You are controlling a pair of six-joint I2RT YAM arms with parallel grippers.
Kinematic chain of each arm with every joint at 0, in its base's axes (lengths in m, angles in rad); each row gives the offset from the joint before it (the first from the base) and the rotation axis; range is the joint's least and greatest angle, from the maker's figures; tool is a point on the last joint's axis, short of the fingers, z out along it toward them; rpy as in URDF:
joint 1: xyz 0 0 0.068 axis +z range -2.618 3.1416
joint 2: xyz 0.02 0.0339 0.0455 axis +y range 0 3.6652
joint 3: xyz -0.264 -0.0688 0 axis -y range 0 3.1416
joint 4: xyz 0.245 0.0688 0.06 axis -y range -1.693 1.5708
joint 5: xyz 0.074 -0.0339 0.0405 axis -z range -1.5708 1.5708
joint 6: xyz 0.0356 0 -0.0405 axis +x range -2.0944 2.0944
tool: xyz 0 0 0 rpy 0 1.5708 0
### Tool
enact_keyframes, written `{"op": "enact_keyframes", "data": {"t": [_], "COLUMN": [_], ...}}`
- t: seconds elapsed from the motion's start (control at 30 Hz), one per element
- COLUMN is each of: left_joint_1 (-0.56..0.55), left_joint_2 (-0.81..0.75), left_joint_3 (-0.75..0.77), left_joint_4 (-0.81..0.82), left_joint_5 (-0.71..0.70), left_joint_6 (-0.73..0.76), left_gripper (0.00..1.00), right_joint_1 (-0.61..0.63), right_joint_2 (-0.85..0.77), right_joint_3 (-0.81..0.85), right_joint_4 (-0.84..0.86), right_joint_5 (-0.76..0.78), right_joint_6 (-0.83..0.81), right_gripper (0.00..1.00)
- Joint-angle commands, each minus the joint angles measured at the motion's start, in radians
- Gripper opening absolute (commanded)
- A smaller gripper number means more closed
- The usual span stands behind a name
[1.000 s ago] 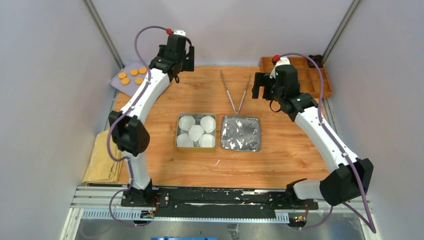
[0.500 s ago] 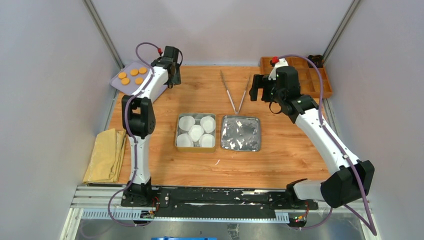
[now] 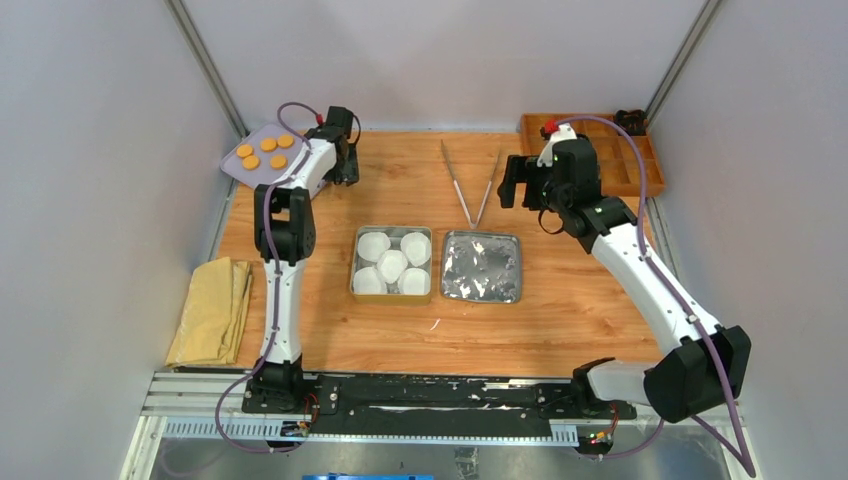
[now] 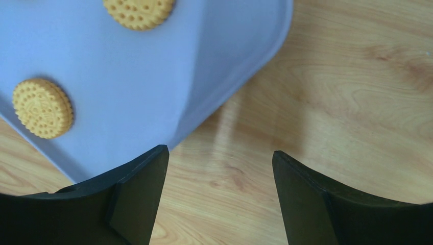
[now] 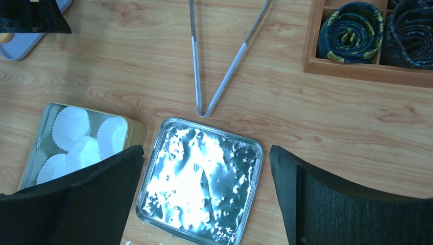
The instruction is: Pack the cookies
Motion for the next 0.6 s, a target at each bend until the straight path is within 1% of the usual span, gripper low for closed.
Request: {"op": "enact_keyframes", "data": {"t": [0.0, 0.2, 0.27, 0.4, 0.57], "left_joint_1": [0.022, 0.024, 0.031, 0.049, 0.053], "left_joint_2": [-0.001, 0.000, 0.019, 0.048, 0.074], "left_joint_3": [0.047, 0.079, 0.087, 0.077, 0.077], "left_joint_4": [-0.005, -0.006, -0.008, -0.008, -0.008], "left_joint_5": [0.007, 0.024, 0.038, 0.087, 0.106], "left_joint_6": [0.006, 0.020, 0.022, 0.006, -0.007], "left_gripper": [0.81, 0.85, 0.84, 0.77, 0.76], "right_joint_1": [0.013, 0.013, 0.013, 0.013, 0.013], "right_joint_2": [-0.032, -0.001, -0.002, -0.028, -0.079], "right_joint_3": [-0.041, -0.033, -0.023, -0.010, -0.006], "right_joint_4": [0.025, 0.034, 0.032, 0.033, 0.035], "right_joint_5": [-0.023, -0.069, -0.075, -0.073, -0.079], "right_joint_6": [0.024, 0.061, 0.066, 0.072, 0.086], "right_gripper": [1.00, 0.99, 0.99, 0.98, 0.98]}}
